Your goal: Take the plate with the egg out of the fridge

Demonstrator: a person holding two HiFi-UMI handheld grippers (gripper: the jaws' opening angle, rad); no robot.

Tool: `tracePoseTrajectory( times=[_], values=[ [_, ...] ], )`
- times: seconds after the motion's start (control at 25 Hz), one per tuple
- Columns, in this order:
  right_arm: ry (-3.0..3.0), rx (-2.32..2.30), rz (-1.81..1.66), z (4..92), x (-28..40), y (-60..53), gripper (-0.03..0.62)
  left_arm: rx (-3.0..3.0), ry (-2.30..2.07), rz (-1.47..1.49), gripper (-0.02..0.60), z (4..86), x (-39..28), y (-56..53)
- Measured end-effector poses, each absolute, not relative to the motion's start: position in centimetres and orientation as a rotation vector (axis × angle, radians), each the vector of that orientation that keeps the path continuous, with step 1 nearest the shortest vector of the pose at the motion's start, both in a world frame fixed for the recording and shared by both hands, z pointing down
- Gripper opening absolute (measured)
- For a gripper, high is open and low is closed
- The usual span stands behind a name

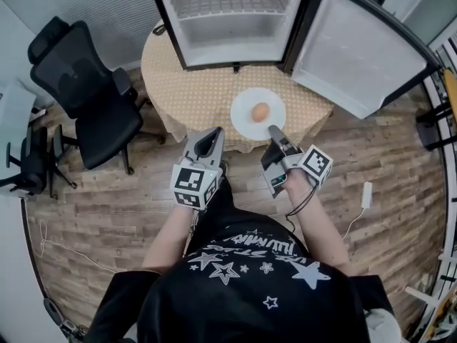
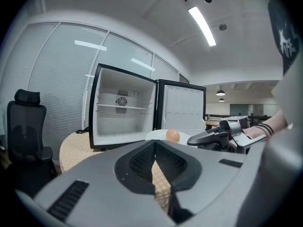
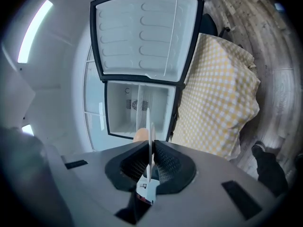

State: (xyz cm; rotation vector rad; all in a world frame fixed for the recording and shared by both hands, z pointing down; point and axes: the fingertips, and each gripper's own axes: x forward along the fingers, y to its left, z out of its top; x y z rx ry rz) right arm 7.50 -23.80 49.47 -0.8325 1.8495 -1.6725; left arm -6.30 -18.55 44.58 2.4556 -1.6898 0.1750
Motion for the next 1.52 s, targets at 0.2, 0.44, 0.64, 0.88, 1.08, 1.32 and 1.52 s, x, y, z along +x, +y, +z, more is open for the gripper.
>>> tracePoseTrajectory(
  times=[0.2, 0.44, 0.64, 0.88, 1.08, 1.32, 1.52],
  values=[
    [1.820, -0.799, -1.686, 49.1, 9.4, -19.7, 0.038, 2.453, -1.748, 0.193, 0.006, 43.4, -5.0, -13.8],
    [1.825, -0.784, -1.721, 48.8, 9.9, -17.8, 0.038, 2.401, -1.777, 0.187, 0.006, 42.8, -4.9, -11.5],
    [1.835, -0.747, -1.729, 48.8, 10.0, -16.1, 0.038, 2.393, -1.806, 0.222, 0.006, 42.7, -4.6, -9.3],
    [1.856, -0.748, -1.772, 49.9, 9.5, -15.9, 0.038, 2.352, -1.834, 0.221, 0.006, 42.9, -5.6, -9.4],
    [1.908, -0.773, -1.730, 50.1, 8.9, -13.5, 0.038, 2.333, -1.818, 0.201, 0.006, 44.3, -6.3, -6.7],
    [1.901, -0.797, -1.719, 49.3, 8.2, -10.9, 0.038, 2.329, -1.796, 0.188, 0.006, 44.7, -6.9, -3.5],
    [1.873, -0.776, -1.718, 48.2, 7.5, -6.9, 0.038, 2.337, -1.771, 0.189, 0.006, 44.5, -7.2, 0.4]
  ],
)
